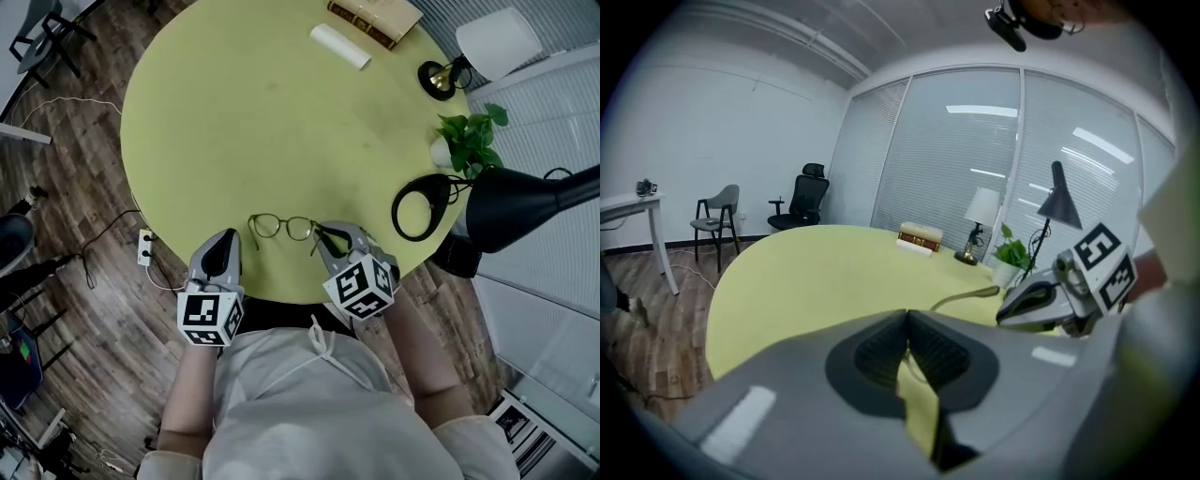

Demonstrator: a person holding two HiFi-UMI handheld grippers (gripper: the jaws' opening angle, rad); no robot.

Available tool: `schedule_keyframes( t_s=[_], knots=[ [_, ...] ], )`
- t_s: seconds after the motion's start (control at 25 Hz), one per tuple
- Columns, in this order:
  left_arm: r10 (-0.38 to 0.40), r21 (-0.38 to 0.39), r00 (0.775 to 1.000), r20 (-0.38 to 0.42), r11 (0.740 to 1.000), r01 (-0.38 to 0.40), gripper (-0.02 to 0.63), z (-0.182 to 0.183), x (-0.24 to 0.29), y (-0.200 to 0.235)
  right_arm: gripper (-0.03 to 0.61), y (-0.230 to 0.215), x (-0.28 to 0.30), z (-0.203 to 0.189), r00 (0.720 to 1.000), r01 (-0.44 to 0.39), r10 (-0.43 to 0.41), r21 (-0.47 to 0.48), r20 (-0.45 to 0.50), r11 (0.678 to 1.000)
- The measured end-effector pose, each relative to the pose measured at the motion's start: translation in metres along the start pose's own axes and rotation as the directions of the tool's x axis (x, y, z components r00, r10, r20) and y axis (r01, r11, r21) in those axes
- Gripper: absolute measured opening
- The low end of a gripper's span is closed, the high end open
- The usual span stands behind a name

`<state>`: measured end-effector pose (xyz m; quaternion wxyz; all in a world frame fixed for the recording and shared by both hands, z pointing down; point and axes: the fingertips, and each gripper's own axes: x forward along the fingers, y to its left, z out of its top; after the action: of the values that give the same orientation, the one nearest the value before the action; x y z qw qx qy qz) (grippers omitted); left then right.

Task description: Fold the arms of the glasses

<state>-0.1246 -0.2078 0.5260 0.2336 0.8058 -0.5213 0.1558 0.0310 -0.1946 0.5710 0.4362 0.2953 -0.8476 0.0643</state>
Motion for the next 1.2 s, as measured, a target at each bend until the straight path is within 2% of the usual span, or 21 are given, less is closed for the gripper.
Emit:
schedule_keyframes(
  t_s=[0.24,0.44,1.2],
  knots=[
    [-0.002,0.009,1.0,0.001,1.0,0.002,0.006,0.006,0.004,0.001,0.02,0.0,0.0,0.0,1.0,0.004,-0.004,-0.072,0.0,0.997],
    [-0.033,0.001,0.999,0.016,0.999,0.033,0.006,0.018,0.007,-0.003,0.018,0.0,-0.001,0.002,1.0,0.0,0.0,-0.092,0.002,0.996],
    [-0.162,0.012,0.983,-0.09,0.986,0.164,0.006,0.002,0.043,-0.042,0.018,0.007,0.0,0.003,0.999,-0.043,0.045,-0.105,0.013,0.994]
  ],
)
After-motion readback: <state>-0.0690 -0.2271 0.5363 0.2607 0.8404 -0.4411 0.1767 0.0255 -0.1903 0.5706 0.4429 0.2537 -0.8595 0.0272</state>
